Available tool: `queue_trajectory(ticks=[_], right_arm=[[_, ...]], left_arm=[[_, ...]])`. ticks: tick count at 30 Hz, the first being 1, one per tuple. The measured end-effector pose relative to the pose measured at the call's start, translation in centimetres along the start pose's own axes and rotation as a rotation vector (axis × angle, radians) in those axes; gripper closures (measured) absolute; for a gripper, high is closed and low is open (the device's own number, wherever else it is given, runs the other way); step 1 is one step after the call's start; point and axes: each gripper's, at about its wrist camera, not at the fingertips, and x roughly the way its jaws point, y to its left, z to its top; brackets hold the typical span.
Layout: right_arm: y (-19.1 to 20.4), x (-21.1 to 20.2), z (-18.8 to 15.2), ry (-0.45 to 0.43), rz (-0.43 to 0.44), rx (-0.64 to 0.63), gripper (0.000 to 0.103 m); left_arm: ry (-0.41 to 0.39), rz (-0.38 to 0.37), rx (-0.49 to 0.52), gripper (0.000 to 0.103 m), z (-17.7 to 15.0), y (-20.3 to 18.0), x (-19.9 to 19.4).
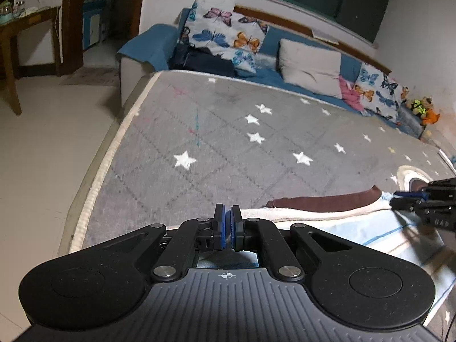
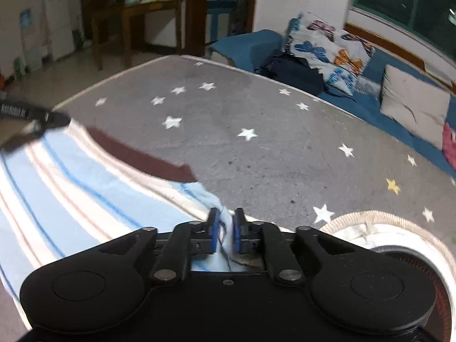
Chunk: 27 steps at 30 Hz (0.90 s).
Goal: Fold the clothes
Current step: 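Lift the hem with both grippers and fold it over toward the collar, then lay the folded half down and open both grippers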
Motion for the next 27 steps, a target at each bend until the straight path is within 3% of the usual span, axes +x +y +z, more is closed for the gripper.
queue_trajectory(ticks=[6, 11, 14, 16, 20, 23, 27], right_arm=[[-0.9, -2.8, 0.2, -0.035, -0.034, 0.03, 0.084], [-0.4, -3.8, -0.3, -0.057, -0.016, 0.025, 0.084], [0.2, -3.3, -0.8, -0.049, 0.021, 0.04, 0.084], [0.6, -2.6, -1.0, -0.035, 0.022, 0.026, 0.084], [0.1, -1.7, -1.0, -0.036, -0.057, 0.028, 0.084], [0.2, -2.8, -0.8, -0.08, -0.066, 0.019, 0.084], [1.5, -4.8, -1.3, -0.085, 0.02, -0.025, 0.084]], left_arm=[[-0.056, 0.035, -0.014, 0.096, 0.6, 0.0, -1.9], [-0.084, -0.035, 0.032, 0.094, -0.7, -2.2, -5.0], [-0.061, -0.067, 0.057, 0.088, -1.4, -3.2, -4.8], [-0.037, -0.032, 0.095, 0.088, -2.4, -3.9, -4.0], [0.008, -0.016, 0.059, 0.088, -3.4, -3.0, -2.6], [0.008, -0.023, 0.051, 0.088, -3.8, -2.5, -2.5], [-0.004, -0.016, 0.065, 0.088, -4.0, -2.7, -2.6]])
